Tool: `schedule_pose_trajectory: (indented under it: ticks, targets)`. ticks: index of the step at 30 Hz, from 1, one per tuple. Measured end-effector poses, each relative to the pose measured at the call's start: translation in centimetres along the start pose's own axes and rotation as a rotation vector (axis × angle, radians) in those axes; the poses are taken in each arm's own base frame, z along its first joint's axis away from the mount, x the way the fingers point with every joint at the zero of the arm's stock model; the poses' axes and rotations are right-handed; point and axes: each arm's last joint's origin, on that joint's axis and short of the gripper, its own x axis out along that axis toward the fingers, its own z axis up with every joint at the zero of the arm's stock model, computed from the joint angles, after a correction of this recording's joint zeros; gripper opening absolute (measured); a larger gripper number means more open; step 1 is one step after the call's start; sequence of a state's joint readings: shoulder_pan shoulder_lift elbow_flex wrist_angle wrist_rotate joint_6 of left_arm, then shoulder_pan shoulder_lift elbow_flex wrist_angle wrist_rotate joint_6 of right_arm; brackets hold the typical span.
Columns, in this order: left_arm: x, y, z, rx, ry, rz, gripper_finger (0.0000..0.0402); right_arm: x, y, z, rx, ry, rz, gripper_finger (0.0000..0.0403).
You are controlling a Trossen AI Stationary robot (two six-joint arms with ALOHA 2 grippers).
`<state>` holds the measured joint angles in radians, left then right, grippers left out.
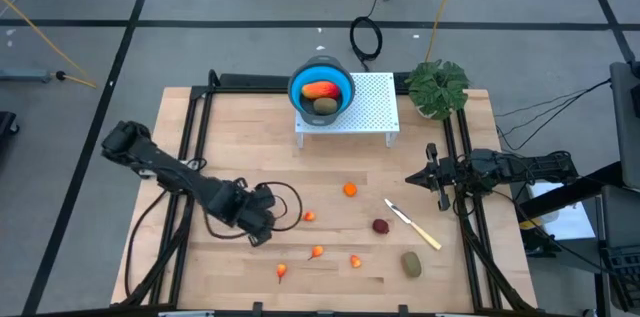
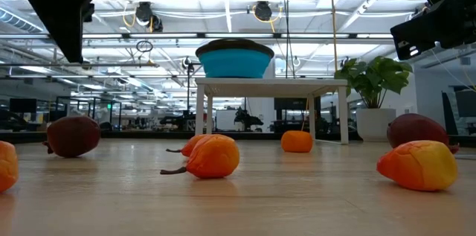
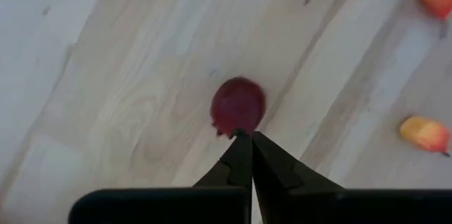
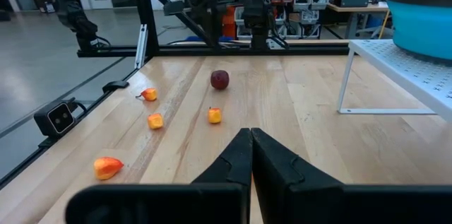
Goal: Pick & Place Fruit
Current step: Put the pomegranate into the blue strainer bowl on the shelf
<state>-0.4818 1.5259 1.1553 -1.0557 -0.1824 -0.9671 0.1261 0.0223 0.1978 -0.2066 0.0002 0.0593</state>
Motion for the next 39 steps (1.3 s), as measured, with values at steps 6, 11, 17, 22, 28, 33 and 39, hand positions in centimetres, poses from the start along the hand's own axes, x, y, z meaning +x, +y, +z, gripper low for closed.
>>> schedule_pose_trajectory:
  ticks: [6,11,17,22,28,33,39]
  targets:
    - [0.9,0.5,-0.9,0.126,-0.038,-0.007,0.0030,0.0,0.0,0.0,0.000,-0.001,-0.001,0.0000]
    - [1.6,0.8,-0.9,0.215,-0.031,0.025,0.0037,0.0,0.0,0.0,0.021,-0.004,-0.001,0.0000]
    - [2.3,0.8,-1.0,0.316,-0.047,0.015,0.0038,0.0,0.0,0.0,0.051,-0.005,-0.002,0.0000]
    - [2.9,0.5,-1.1,0.351,-0.038,-0.053,0.0055,0.0,0.0,0.0,0.052,-0.005,-0.002,0.0000]
    - [3.0,0.5,-1.2,0.347,-0.032,-0.053,0.0127,0.0,0.0,0.0,0.052,-0.005,-0.002,0.0000]
    - [3.0,0.6,-1.1,0.317,-0.062,-0.024,0.0199,0.0,0.0,0.0,0.052,-0.005,-0.002,0.0000]
    - [3.8,1.1,-1.5,0.251,-0.056,0.012,0.0273,0.0,0.0,0.0,0.052,-0.004,-0.002,0.0000]
